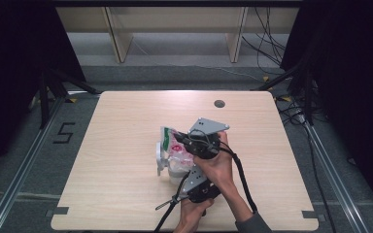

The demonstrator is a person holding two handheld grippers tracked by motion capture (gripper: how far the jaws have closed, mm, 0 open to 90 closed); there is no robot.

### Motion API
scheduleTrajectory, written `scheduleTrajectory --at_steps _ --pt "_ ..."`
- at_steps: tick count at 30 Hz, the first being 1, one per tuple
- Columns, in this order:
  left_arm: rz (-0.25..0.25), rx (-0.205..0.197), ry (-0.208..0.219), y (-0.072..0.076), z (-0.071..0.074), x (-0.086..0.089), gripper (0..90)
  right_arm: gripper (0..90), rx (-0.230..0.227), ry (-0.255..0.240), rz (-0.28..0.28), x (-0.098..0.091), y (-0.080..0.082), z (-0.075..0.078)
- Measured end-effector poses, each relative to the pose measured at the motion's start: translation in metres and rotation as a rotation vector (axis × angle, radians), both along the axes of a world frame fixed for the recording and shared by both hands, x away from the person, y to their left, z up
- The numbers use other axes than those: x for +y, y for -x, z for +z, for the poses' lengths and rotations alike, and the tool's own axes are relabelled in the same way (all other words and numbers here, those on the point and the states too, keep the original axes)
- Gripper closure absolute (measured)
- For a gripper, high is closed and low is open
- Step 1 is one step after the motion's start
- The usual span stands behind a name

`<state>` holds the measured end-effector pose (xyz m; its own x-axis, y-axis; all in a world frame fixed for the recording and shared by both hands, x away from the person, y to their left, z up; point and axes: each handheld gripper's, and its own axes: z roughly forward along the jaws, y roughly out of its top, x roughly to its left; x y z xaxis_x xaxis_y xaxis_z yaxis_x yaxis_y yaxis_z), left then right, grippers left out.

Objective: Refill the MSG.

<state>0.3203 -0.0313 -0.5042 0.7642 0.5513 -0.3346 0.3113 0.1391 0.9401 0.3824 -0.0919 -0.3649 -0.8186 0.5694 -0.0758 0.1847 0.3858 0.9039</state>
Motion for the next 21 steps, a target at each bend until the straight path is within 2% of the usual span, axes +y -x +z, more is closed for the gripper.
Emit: scheduleTrajectory --at_steps 1,2,4,6,8,9,12,13,15,17,19,20,21 --pt "0.001 -0.003 0.001 0.0000 0.0000 -0.0004 79.5 89.5 0.003 -0.002 -0.009 0.0008 0.0008 -0.0006" --pt "0.002 0.000 -0.003 0.0007 0.0006 0.0000 79.5 89.5 -0.014 0.007 0.007 0.0010 -0.0015 -0.0013" --pt "0.001 0.002 -0.005 0.0003 0.0005 0.0004 79.5 89.5 0.007 0.002 -0.002 0.0004 -0.0017 -0.0020" --pt "0.000 0.003 0.000 0.0005 0.0004 -0.0004 79.6 89.5 0.008 -0.012 -0.008 0.0002 -0.0007 -0.0018" --pt "0.000 0.002 0.001 0.0009 0.0006 -0.0004 79.5 89.5 -0.022 -0.004 0.004 -0.0002 -0.0017 -0.0009" --pt "-0.001 0.002 -0.002 0.0007 0.0007 0.0000 79.5 89.6 -0.008 0.002 -0.008 -0.0008 -0.0012 -0.0008" --pt "-0.001 -0.001 -0.002 0.0001 0.0007 0.0003 79.5 89.5 0.006 0.000 0.011 0.0009 -0.0010 -0.0017" --pt "-0.001 -0.004 -0.001 -0.0001 0.0004 0.0002 79.5 89.6 -0.012 -0.004 0.006 0.0010 -0.0010 -0.0012" --pt "-0.003 -0.003 -0.001 -0.0001 0.0007 0.0001 79.6 89.6 0.007 -0.007 -0.005 0.0005 0.0008 0.0000" --pt "-0.003 -0.001 0.001 0.0002 0.0008 -0.0004 79.5 89.5 -0.010 -0.005 -0.007 -0.0005 -0.0012 -0.0012" --pt "0.000 0.003 -0.002 0.0007 0.0007 -0.0001 79.5 89.6 0.010 -0.012 -0.011 0.0000 -0.0006 -0.0018" --pt "0.001 0.003 -0.003 0.0008 0.0007 0.0001 79.5 89.6 0.005 -0.010 -0.009 -0.0001 -0.0006 -0.0015" --pt "0.000 0.003 -0.003 0.0007 0.0008 0.0003 79.5 89.5 -0.023 -0.005 0.015 -0.0003 -0.0025 -0.0010"
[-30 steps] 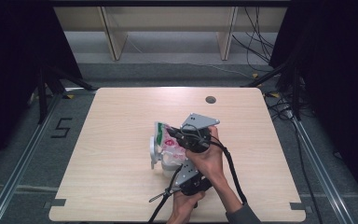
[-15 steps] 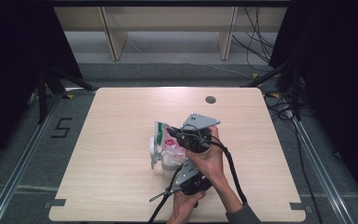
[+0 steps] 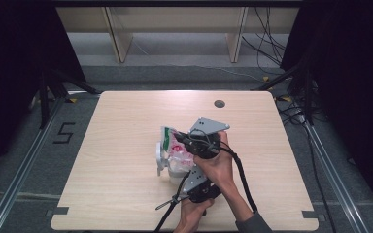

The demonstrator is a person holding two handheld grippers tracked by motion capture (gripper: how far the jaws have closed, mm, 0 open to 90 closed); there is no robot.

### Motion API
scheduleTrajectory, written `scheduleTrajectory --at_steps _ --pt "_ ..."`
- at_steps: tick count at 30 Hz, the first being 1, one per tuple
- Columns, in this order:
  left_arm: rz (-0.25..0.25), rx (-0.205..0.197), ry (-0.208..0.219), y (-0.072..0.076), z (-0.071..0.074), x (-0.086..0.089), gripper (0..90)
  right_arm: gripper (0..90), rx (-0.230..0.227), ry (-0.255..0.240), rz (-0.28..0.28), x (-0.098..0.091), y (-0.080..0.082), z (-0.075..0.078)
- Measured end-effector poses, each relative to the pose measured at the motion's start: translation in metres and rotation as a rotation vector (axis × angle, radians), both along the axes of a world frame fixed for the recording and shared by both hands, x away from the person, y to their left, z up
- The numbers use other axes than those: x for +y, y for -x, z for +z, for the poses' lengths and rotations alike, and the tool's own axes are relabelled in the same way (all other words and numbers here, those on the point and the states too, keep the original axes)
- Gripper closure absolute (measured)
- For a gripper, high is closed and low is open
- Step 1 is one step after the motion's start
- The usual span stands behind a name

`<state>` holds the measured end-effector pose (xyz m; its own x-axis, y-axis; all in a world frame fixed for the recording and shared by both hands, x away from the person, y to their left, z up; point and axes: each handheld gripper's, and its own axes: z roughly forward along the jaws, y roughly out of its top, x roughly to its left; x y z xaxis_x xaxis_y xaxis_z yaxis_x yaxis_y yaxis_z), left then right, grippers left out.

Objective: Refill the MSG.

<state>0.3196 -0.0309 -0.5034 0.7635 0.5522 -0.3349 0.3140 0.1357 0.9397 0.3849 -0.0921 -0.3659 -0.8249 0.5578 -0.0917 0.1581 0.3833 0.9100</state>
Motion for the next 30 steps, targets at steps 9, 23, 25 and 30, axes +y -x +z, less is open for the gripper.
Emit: scheduleTrajectory --at_steps 9,23,25,30 --pt "-0.003 -0.007 0.006 -0.0003 0.0002 -0.0008 79.5 89.6 0.022 0.001 -0.018 0.0001 0.0022 0.0002" --pt "-0.003 -0.004 0.002 0.0005 -0.0004 -0.0008 79.3 89.5 0.020 0.007 -0.002 -0.0017 -0.0002 0.0003" --pt "-0.002 0.005 0.004 0.0002 -0.0008 -0.0005 79.3 89.5 0.027 -0.002 -0.012 -0.0005 -0.0010 -0.0022" --pt "0.001 0.000 -0.002 0.0007 0.0008 0.0001 79.5 89.5 0.009 0.003 -0.003 -0.0014 0.0012 0.0018"
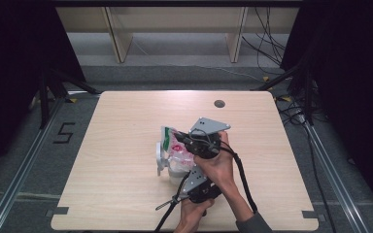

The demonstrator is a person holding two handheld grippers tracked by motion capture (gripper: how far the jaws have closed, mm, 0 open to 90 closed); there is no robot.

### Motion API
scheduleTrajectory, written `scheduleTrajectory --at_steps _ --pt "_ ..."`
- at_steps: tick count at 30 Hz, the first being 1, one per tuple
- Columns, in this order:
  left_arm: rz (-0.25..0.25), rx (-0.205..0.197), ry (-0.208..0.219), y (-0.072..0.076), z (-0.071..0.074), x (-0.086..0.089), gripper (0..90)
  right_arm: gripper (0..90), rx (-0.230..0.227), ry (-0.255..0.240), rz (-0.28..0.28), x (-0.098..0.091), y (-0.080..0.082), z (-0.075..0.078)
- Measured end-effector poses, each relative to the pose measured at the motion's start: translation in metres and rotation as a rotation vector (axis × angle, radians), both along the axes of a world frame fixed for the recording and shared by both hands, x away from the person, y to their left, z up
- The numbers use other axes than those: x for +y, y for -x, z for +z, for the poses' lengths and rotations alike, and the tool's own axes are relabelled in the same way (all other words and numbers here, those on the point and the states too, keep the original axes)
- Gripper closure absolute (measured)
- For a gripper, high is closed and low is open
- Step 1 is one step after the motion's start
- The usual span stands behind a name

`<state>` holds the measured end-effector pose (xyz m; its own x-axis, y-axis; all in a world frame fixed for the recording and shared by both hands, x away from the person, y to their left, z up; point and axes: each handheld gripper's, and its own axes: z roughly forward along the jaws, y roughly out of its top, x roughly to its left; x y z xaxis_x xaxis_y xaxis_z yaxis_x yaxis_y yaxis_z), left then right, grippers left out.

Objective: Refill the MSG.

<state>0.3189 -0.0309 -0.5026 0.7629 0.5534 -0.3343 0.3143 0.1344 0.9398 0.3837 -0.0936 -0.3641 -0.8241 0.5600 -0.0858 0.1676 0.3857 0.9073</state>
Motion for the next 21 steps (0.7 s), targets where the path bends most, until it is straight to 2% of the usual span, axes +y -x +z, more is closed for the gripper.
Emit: scheduleTrajectory --at_steps 1,2,3,4,5,7,10,13,14,15,16,17,18,19,21 --pt "-0.004 -0.005 0.011 -0.0007 -0.0003 -0.0009 79.5 89.5 -0.013 -0.007 -0.013 0.0008 0.0003 -0.0003" --pt "-0.008 -0.010 0.021 -0.0011 -0.0008 -0.0016 79.4 89.5 0.004 -0.008 -0.013 0.0011 0.0010 -0.0010" --pt "-0.011 -0.012 0.028 -0.0013 -0.0015 -0.0021 79.3 89.5 0.001 -0.009 -0.018 0.0016 0.0002 -0.0024" --pt "-0.005 -0.004 0.011 -0.0005 -0.0010 -0.0011 79.2 89.5 0.025 0.004 -0.017 0.0013 -0.0001 -0.0034" --pt "0.000 0.000 0.008 -0.0002 -0.0012 -0.0005 79.2 89.5 0.013 -0.002 -0.019 0.0018 -0.0015 -0.0044" --pt "0.002 0.002 0.002 -0.0001 -0.0006 0.0003 79.3 89.5 0.027 -0.007 -0.015 0.0018 -0.0004 -0.0038" --pt "-0.002 -0.004 0.007 0.0004 -0.0002 -0.0007 79.3 89.6 -0.012 -0.010 -0.010 0.0012 -0.0008 -0.0018" --pt "-0.002 0.002 0.008 -0.0003 -0.0009 -0.0008 79.3 89.5 0.021 -0.001 -0.001 0.0005 -0.0011 -0.0021" --pt "-0.001 0.001 0.008 -0.0003 -0.0009 -0.0009 79.2 89.5 0.012 -0.010 -0.024 0.0013 -0.0013 -0.0042" --pt "-0.002 0.000 0.008 -0.0003 -0.0008 -0.0005 79.2 89.5 0.026 0.000 -0.002 0.0013 -0.0017 -0.0041" --pt "-0.001 -0.001 0.008 -0.0002 -0.0006 -0.0002 79.3 89.5 0.006 0.000 -0.005 0.0012 -0.0020 -0.0036" --pt "0.001 0.001 0.005 -0.0001 -0.0004 0.0001 79.3 89.5 0.011 -0.015 -0.021 0.0021 -0.0005 -0.0036" --pt "0.000 0.003 0.007 -0.0003 -0.0002 0.0001 79.4 89.5 0.029 -0.010 -0.017 0.0019 0.0007 -0.0026" --pt "-0.005 0.003 0.020 -0.0009 -0.0002 -0.0004 79.4 89.5 0.025 -0.010 -0.018 0.0021 0.0008 -0.0027" --pt "-0.001 0.003 0.016 -0.0006 0.0006 -0.0005 79.3 89.5 0.024 -0.002 -0.004 0.0022 -0.0003 -0.0030"
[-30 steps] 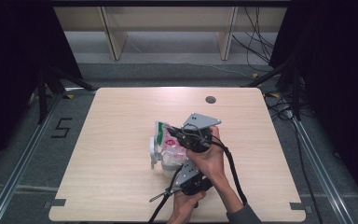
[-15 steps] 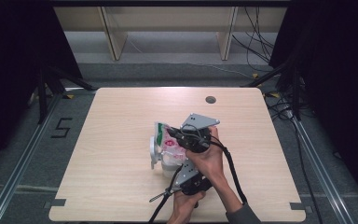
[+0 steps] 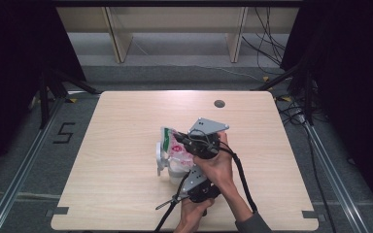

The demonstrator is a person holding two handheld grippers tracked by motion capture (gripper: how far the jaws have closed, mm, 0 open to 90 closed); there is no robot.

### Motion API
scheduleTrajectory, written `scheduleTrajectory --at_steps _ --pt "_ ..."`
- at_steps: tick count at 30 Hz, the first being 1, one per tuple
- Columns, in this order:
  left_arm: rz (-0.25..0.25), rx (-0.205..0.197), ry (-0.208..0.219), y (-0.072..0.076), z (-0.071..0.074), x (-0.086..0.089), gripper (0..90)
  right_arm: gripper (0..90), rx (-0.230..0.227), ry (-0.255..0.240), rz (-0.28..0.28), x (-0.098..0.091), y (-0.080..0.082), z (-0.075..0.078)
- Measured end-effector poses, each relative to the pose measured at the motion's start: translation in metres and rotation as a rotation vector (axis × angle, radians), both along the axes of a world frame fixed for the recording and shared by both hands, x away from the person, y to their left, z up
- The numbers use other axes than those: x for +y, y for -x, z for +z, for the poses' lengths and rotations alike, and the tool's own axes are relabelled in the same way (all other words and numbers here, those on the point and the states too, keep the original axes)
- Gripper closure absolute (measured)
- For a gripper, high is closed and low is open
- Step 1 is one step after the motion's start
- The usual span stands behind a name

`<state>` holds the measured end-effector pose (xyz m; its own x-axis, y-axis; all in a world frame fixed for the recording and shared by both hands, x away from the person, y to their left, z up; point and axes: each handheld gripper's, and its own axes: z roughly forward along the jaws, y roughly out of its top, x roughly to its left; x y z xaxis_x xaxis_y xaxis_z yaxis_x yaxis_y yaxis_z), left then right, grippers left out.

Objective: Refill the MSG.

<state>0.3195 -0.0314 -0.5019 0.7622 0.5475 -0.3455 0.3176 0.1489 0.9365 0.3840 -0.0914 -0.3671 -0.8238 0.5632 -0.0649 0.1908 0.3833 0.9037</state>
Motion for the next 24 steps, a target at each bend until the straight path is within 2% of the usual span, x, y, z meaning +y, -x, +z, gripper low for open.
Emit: scheduleTrajectory --at_steps 2,3,5,8,9,10,13,14,15,16,19,20,22,23,24 --pt "0.002 0.002 0.001 -0.0009 -0.0004 0.0003 79.4 89.5 -0.006 0.003 0.005 0.0002 -0.0006 -0.0001" --pt "-0.003 -0.001 0.000 -0.0016 -0.0006 0.0004 79.4 89.5 0.005 -0.009 -0.006 0.0001 0.0001 -0.0002" --pt "-0.005 0.000 -0.002 -0.0017 -0.0002 0.0002 79.4 89.5 -0.011 -0.009 -0.011 -0.0018 -0.0006 0.0007" --pt "-0.006 -0.003 0.007 -0.0023 0.0012 -0.0001 79.4 89.5 0.016 -0.008 -0.011 -0.0017 0.0013 0.0014" --pt "-0.006 -0.002 0.006 -0.0026 0.0012 0.0003 79.4 89.5 0.001 -0.015 -0.016 -0.0011 0.0003 0.0005" --pt "-0.006 -0.001 0.005 -0.0027 0.0011 0.0004 79.4 89.5 -0.028 -0.012 0.006 -0.0015 -0.0025 0.0001" --pt "-0.006 0.004 0.000 -0.0018 0.0011 -0.0003 79.4 89.5 -0.009 -0.013 -0.006 -0.0024 -0.0024 -0.0002" --pt "-0.007 0.002 -0.005 -0.0017 0.0009 -0.0003 79.3 89.5 -0.024 -0.012 -0.008 -0.0034 -0.0038 -0.0004" --pt "-0.011 0.001 -0.002 -0.0019 0.0002 -0.0003 79.3 89.5 0.030 -0.021 -0.022 -0.0042 -0.0016 0.0000" --pt "-0.010 0.002 -0.005 -0.0020 -0.0001 -0.0002 79.4 89.5 -0.001 -0.018 -0.007 -0.0051 -0.0039 0.0001" --pt "-0.014 -0.003 0.004 -0.0017 0.0001 -0.0006 79.5 89.6 -0.004 -0.023 -0.010 -0.0069 -0.0024 0.0029" --pt "-0.012 0.000 -0.002 -0.0016 0.0002 -0.0003 79.4 89.6 0.001 -0.038 -0.030 -0.0065 -0.0010 0.0025" --pt "-0.012 0.006 0.000 -0.0022 -0.0009 -0.0008 79.4 89.5 -0.009 -0.031 -0.030 -0.0072 -0.0032 0.0013" --pt "-0.016 0.005 0.004 -0.0021 -0.0016 -0.0011 79.3 89.5 -0.004 -0.015 -0.011 -0.0072 -0.0046 0.0003" --pt "-0.014 0.004 -0.008 -0.0012 -0.0014 -0.0002 79.2 89.5 -0.010 -0.016 -0.025 -0.0065 -0.0051 -0.0016"
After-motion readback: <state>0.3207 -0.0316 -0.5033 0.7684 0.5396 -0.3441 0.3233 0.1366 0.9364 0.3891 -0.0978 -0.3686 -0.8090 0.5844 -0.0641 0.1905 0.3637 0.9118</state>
